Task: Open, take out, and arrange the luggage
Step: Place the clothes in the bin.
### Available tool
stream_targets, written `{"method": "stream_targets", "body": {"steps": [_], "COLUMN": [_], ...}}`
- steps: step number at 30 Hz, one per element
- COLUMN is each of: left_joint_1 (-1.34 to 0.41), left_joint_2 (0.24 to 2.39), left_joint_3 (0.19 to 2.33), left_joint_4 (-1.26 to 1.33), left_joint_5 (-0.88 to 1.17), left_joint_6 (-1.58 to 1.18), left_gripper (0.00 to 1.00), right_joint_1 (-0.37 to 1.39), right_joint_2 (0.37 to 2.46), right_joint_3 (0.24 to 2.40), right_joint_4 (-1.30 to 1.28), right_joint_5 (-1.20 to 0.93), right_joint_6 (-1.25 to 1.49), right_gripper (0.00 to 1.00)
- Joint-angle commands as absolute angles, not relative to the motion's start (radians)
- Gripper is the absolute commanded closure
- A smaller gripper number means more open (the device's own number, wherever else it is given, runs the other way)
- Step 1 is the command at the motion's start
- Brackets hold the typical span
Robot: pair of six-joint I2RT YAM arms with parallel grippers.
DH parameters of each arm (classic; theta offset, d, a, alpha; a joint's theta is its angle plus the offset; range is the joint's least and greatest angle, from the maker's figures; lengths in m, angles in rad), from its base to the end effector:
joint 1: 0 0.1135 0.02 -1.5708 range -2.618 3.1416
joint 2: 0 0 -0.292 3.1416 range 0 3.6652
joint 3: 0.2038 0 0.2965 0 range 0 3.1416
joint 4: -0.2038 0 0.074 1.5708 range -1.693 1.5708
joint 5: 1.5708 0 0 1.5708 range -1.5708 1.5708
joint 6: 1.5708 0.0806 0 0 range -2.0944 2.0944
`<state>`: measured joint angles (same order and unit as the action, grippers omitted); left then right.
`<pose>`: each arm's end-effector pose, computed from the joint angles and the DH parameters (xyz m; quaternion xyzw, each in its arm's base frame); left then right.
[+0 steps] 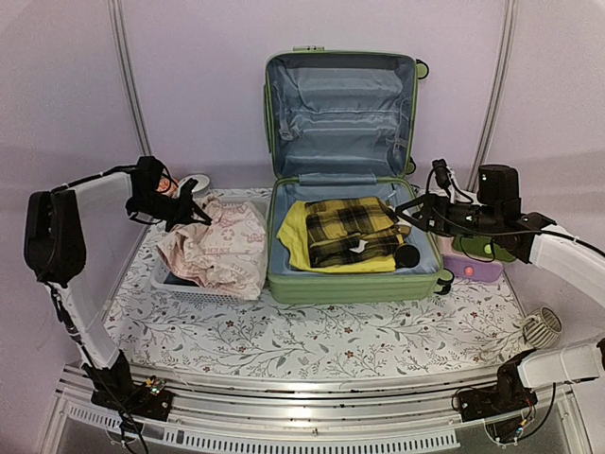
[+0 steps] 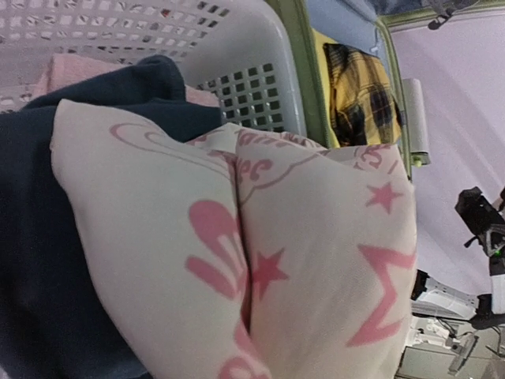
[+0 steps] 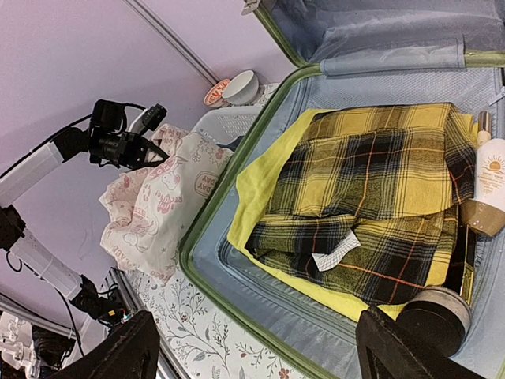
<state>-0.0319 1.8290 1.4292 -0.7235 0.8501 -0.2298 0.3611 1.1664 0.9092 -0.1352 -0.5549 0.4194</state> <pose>0.4383 -0.0746 0.2234 0.0033 0.8930 -0.4250 0.1480 0.2964 0.1573 0.3116 -0.1288 0.8037 0.4139 0.4076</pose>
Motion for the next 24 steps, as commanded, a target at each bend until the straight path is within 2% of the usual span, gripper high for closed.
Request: {"method": "stream_targets", "body": {"steps": [1, 24], "left_joint_1": [-0.022, -0.008], "left_joint_2": [1.839, 2.022], "left_joint_3": [1.498, 1.742], "left_joint_4": [-0.806, -0.874], "left_joint_5": [0.706, 0.467], "left_joint_6": [-0.140, -0.087], "left_gripper": [1.00, 1.00], "right_joint_1": [0.370, 0.370], "right_joint_2": [1.164, 1.207], "right_joint_3": [0.915, 0.961], "right_joint_4": [-0.143, -0.158], "right_joint_5": [-0.542, -0.552], "right_joint_6": [0.409, 0.405], "right_gripper": [0.12, 0.12]}}
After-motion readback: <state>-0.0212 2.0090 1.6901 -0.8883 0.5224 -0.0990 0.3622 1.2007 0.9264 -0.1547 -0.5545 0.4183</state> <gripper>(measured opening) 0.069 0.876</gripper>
